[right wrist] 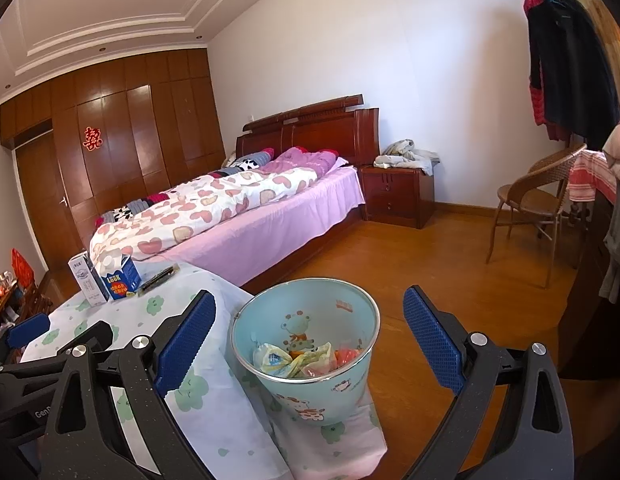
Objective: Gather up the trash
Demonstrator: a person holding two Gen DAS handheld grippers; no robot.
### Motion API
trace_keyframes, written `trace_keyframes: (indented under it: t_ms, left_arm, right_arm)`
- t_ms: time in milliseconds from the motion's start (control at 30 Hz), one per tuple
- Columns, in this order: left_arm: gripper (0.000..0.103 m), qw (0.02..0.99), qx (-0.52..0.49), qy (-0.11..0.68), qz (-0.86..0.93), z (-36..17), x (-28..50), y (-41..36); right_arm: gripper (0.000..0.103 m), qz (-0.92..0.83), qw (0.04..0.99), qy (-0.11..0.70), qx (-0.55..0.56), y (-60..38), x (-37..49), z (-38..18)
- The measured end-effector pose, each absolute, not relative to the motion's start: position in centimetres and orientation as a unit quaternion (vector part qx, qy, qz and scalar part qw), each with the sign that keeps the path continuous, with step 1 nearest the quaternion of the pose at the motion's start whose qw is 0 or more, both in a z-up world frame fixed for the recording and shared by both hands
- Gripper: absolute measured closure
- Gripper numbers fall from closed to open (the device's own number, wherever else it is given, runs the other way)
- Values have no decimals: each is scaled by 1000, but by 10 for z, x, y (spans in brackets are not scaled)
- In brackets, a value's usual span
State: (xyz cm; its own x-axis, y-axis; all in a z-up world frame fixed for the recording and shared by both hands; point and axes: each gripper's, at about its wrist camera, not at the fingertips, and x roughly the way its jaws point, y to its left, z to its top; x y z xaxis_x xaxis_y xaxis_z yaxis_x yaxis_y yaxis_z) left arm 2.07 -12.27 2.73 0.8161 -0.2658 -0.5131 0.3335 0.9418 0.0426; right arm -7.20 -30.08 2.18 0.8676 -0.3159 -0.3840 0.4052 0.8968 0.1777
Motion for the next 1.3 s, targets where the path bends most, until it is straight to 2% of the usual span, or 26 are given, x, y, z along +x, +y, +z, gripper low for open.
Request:
trace_keyframes:
  t_ms: [1300]
  left_arm:
    - [6,957,73,242,-145,31,19,-123]
  right_arm:
    - [10,-190,956,180,133,-301,-70,22]
